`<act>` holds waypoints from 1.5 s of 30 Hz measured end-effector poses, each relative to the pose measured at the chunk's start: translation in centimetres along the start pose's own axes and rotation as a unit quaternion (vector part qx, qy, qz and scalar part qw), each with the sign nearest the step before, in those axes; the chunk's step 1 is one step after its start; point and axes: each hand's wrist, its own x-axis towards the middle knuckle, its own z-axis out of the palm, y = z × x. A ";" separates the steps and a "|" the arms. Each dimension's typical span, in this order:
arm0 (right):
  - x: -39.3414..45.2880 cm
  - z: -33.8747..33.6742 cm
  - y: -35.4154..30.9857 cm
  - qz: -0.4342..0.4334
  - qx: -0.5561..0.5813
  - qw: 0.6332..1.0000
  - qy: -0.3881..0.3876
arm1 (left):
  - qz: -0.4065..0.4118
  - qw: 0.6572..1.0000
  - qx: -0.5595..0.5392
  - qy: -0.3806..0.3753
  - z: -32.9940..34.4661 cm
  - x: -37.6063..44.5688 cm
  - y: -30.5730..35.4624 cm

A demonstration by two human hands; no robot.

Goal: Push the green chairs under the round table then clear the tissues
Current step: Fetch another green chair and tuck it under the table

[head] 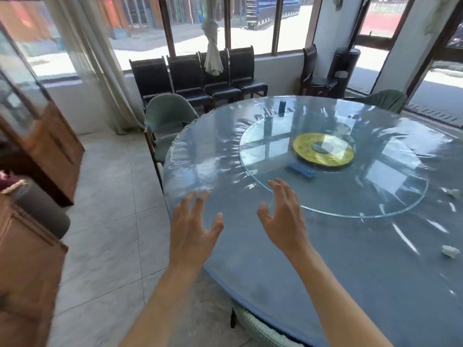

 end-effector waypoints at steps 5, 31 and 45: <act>2.8 6.8 -4.4 -0.043 0.014 0.997 -0.058 | -0.053 0.998 0.020 0.023 -2.7 2.2 -6.4; 18.2 40.1 -28.7 -0.172 0.047 0.959 -0.219 | -0.197 0.967 0.108 0.117 -16.5 19.4 -39.0; 37.8 58.3 -34.1 -0.181 0.067 0.952 -0.237 | -0.245 0.959 0.090 0.113 -15.9 41.3 -52.5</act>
